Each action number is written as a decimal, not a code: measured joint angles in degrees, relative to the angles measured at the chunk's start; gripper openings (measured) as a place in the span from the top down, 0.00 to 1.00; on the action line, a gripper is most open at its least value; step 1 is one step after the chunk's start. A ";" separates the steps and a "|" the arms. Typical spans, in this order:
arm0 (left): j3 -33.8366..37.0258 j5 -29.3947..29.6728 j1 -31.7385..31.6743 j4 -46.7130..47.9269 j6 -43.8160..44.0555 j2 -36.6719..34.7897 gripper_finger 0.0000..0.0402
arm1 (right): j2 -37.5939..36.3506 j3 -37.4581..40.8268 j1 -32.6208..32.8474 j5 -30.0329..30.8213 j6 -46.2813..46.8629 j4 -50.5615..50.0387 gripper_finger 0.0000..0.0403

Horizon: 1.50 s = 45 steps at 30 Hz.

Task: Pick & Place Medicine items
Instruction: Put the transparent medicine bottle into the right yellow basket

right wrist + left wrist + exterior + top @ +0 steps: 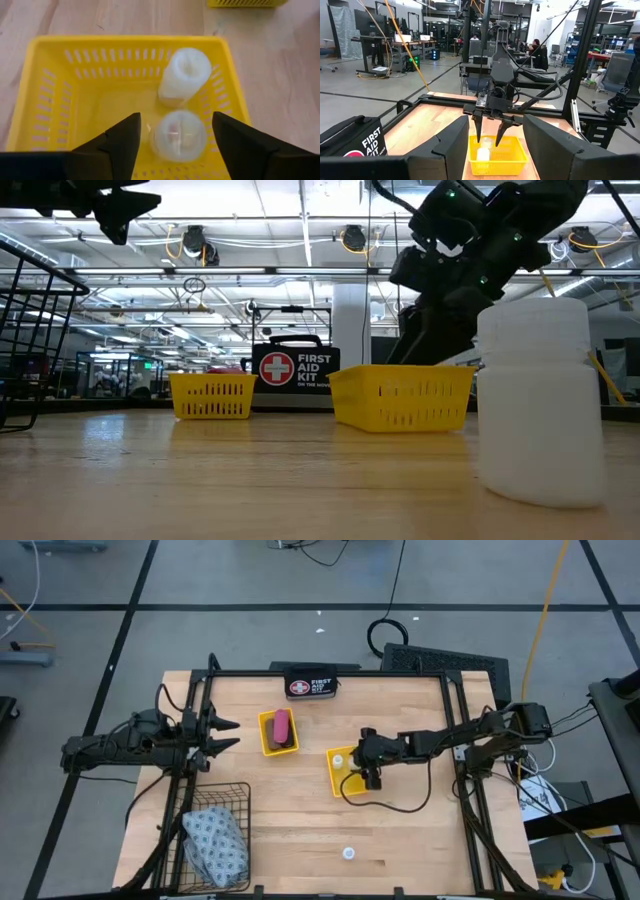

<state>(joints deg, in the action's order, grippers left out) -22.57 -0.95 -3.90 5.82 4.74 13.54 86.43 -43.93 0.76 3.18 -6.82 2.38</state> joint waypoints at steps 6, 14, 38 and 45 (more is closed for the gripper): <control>0.00 -0.01 0.02 -0.02 0.02 -0.02 0.51 | -4.20 -0.03 3.15 0.00 2.00 -0.08 0.38; 0.00 -0.02 0.01 -0.02 0.02 -0.02 0.51 | -8.21 -2.47 15.86 3.54 4.69 7.16 0.39; 0.00 -0.02 0.00 -0.01 0.01 -0.02 0.51 | 22.12 -35.79 33.74 2.31 6.57 -25.52 0.31; 0.00 -0.02 0.00 0.00 0.00 -0.02 0.51 | 22.52 -35.84 33.47 1.09 6.59 -23.62 0.36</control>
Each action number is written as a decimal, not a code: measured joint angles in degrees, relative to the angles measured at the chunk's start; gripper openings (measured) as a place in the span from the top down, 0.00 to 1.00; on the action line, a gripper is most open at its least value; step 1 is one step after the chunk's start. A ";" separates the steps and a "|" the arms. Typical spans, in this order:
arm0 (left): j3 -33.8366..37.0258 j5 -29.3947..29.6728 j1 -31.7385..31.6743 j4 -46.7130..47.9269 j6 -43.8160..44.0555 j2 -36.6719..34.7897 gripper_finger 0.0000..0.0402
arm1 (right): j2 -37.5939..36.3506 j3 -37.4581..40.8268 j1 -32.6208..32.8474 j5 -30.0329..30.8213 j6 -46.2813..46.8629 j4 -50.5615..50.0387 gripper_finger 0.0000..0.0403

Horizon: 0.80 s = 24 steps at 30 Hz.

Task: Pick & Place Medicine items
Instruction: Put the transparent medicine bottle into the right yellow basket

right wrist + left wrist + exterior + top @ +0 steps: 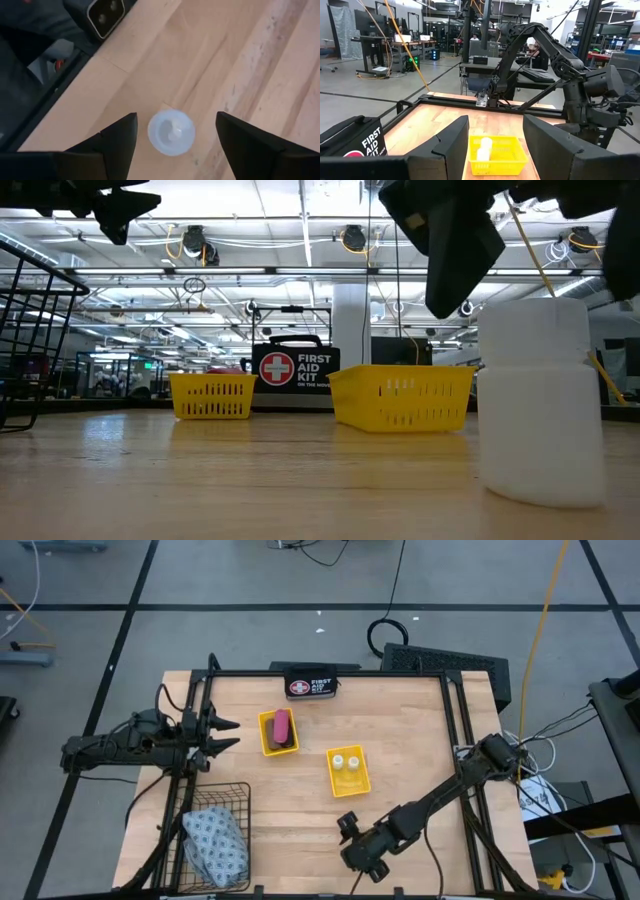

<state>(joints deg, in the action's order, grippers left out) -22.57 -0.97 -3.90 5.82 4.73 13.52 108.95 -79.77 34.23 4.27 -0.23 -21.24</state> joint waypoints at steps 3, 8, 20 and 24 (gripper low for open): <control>0.00 0.00 0.00 0.00 0.00 0.00 0.51 | 0.00 0.00 -0.19 0.05 0.02 -0.71 0.39; 0.00 0.00 0.02 -0.02 0.02 0.00 0.51 | -0.02 1.17 -0.29 -0.05 0.02 0.24 0.43; 0.00 0.00 0.00 -0.02 0.02 0.00 0.51 | 0.04 2.38 -0.41 -0.14 0.04 1.15 0.47; 0.00 0.00 0.01 -0.02 0.01 0.00 0.51 | 0.09 2.38 -0.41 -3.05 0.06 1.34 0.53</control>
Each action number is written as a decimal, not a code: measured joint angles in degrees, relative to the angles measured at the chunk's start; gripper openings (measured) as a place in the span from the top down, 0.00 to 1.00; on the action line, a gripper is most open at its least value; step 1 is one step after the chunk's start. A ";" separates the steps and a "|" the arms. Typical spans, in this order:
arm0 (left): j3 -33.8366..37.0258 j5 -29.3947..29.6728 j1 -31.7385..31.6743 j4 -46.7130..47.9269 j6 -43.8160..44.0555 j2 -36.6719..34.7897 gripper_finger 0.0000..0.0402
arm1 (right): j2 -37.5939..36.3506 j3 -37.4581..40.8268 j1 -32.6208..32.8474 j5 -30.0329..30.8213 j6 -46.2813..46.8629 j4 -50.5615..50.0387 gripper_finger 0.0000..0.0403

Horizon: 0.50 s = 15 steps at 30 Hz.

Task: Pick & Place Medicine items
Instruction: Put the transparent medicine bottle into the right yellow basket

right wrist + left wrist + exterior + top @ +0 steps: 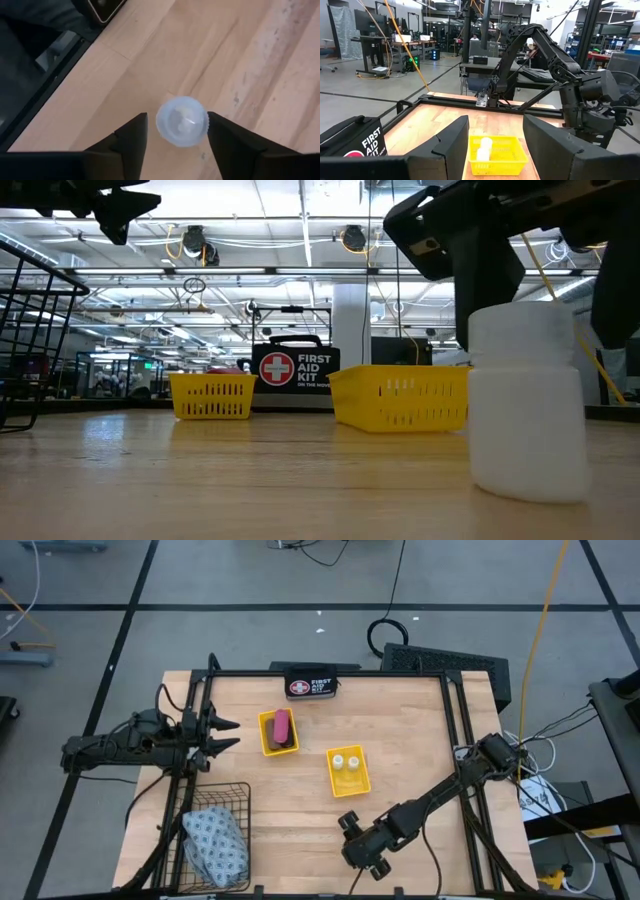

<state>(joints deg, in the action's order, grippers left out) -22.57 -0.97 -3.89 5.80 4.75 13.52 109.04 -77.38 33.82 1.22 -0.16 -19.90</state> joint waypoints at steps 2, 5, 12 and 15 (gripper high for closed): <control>0.00 0.00 -0.01 0.01 0.00 0.00 0.51 | 0.27 0.00 0.00 0.01 -0.04 0.44 0.56; 0.00 0.02 -0.01 0.00 -0.01 0.00 0.51 | 0.37 0.04 0.02 0.00 -0.34 0.46 0.62; 0.00 0.00 -0.01 0.00 0.00 0.00 0.51 | 0.35 0.04 -0.18 0.15 -0.42 1.79 0.69; 0.00 0.02 0.01 0.00 -0.01 0.00 0.51 | -0.55 0.07 -0.22 0.90 -0.45 1.88 0.69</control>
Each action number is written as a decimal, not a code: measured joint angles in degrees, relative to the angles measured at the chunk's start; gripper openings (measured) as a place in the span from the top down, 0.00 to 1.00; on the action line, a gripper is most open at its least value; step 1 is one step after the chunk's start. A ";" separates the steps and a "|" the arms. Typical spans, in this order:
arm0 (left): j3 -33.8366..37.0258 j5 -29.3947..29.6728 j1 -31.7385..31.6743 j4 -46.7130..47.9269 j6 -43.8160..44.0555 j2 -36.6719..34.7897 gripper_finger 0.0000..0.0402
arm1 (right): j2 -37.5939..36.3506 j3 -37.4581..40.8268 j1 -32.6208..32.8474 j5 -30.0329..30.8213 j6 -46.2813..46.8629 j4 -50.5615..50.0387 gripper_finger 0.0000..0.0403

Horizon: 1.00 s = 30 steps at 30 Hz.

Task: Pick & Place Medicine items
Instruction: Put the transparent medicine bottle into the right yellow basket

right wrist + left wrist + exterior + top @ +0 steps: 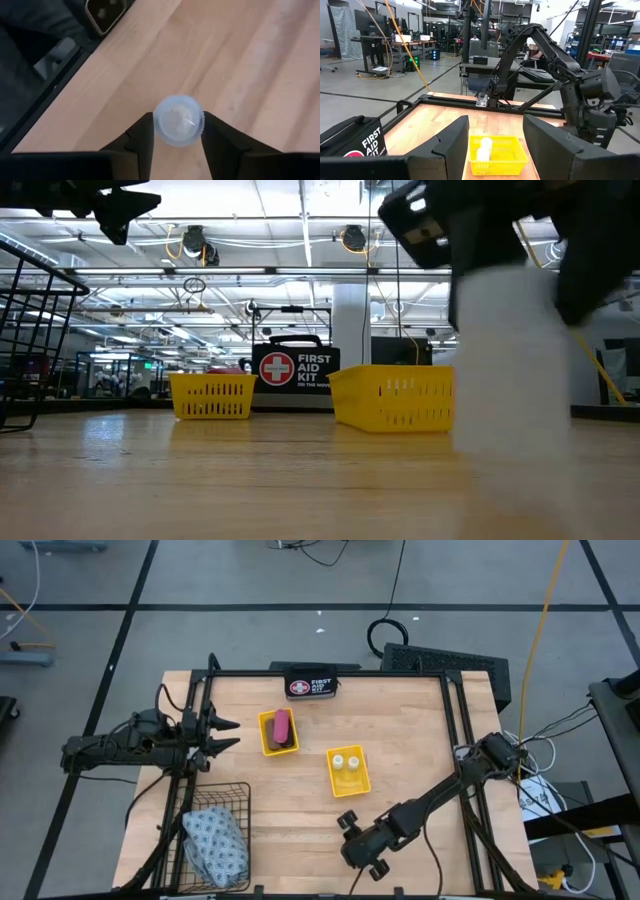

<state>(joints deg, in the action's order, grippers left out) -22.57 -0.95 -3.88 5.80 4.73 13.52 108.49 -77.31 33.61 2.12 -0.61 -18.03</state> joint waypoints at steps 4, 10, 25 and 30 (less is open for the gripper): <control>0.00 -0.02 -0.01 0.00 0.01 0.00 0.51 | -3.66 0.01 -0.48 3.93 1.19 -0.38 0.67; 0.00 -0.02 -0.02 0.00 0.02 0.00 0.51 | -11.82 0.01 -3.17 8.87 3.93 -3.94 0.67; 0.00 -0.02 -0.02 0.00 0.02 0.00 0.51 | -20.40 0.14 -17.28 14.28 10.87 -21.11 0.67; 0.00 0.00 -0.02 0.00 0.02 0.00 0.51 | -20.34 4.73 -20.12 11.19 9.95 -16.12 0.67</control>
<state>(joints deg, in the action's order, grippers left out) -22.57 -0.95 -3.90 5.80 4.75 13.52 88.15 -72.59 13.49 13.31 9.34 -34.15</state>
